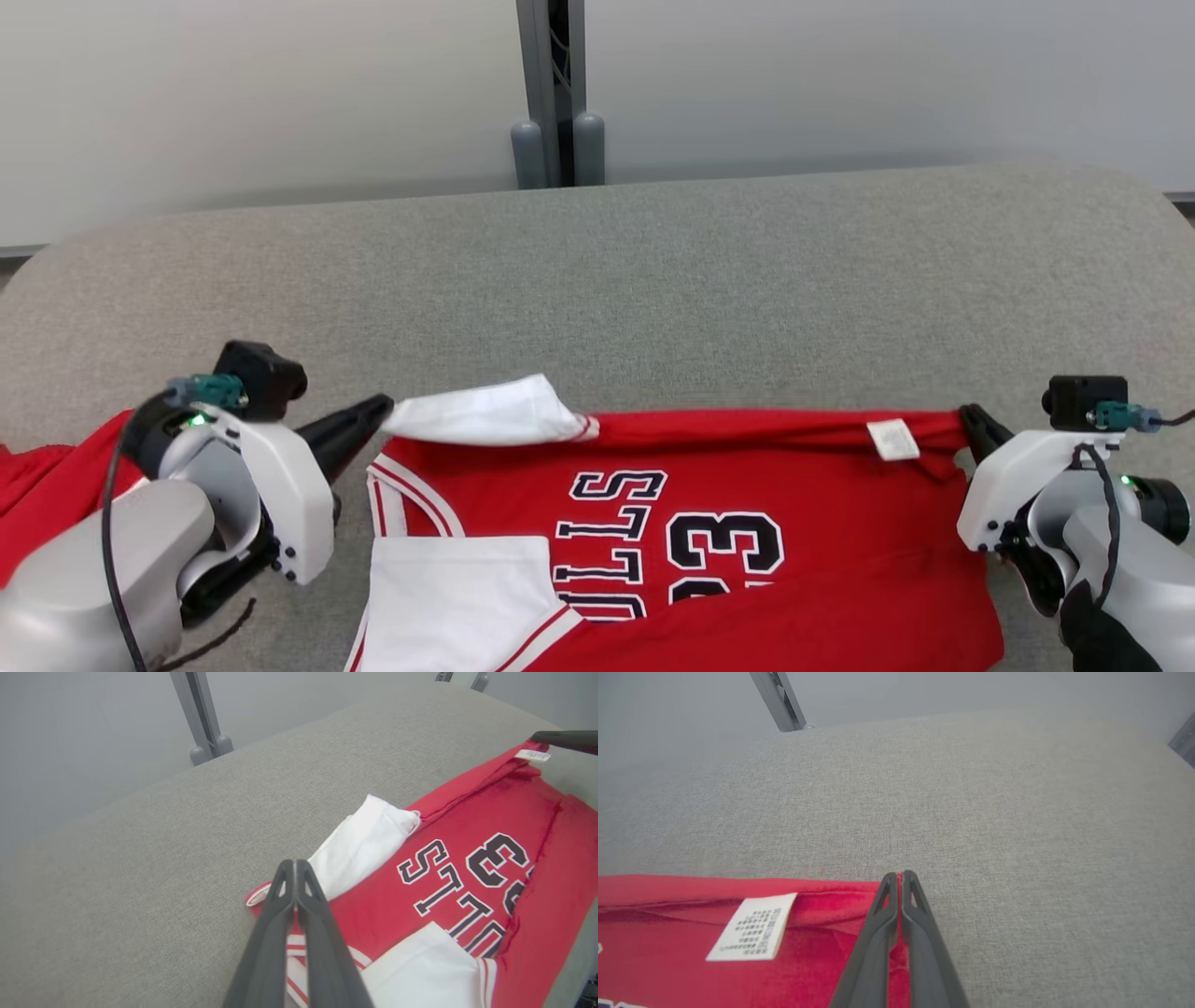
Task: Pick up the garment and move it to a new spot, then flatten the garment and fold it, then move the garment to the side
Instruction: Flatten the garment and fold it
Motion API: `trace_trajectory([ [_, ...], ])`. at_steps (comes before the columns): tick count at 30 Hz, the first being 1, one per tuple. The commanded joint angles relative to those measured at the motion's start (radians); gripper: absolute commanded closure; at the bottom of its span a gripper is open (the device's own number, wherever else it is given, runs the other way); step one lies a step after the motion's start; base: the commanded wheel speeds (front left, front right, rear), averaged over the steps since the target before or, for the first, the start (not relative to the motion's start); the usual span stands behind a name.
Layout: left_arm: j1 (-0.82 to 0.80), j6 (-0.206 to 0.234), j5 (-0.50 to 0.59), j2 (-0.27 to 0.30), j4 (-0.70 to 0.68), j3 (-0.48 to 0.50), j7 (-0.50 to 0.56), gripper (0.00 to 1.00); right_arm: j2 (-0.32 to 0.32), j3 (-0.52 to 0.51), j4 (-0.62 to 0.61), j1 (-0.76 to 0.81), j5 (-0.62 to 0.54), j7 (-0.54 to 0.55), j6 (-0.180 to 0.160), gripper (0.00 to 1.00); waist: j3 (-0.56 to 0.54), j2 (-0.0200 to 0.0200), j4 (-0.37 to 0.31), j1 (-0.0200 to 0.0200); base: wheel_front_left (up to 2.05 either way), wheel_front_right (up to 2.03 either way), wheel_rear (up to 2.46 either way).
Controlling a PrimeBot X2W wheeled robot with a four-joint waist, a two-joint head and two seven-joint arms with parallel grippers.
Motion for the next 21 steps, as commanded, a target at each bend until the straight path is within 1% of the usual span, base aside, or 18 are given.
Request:
trace_trajectory([
  [1, 0.020, -0.001, 0.015, 0.004, -0.008, 0.000, 0.006, 1.00, -0.009, 0.005, -0.007, 0.018, 0.007, 0.006, 0.000, 1.00, -0.015, 0.0000, 0.007, 0.0000, 0.00, 0.00, 0.00],
  [7, 0.079, -0.001, 0.087, 0.028, -0.049, 0.000, 0.041, 1.00, -0.030, 0.030, -0.043, 0.060, 0.023, 0.039, 0.000, 1.00, -0.049, 0.0000, 0.014, 0.0000, 0.00, 0.00, 0.00],
  [15, 0.129, -0.001, 0.092, 0.043, -0.101, 0.000, 0.043, 1.00, -0.079, 0.064, -0.117, 0.091, 0.060, 0.116, 0.000, 1.00, -0.074, 0.0000, 0.027, 0.0000, 0.00, 0.00, 0.00],
  [21, 0.158, -0.001, 0.122, 0.056, -0.151, 0.000, 0.080, 1.00, -0.125, 0.085, -0.188, 0.112, 0.104, 0.173, 0.000, 1.00, -0.094, 0.0000, 0.044, 0.0000, 0.00, 0.00, 0.00],
])
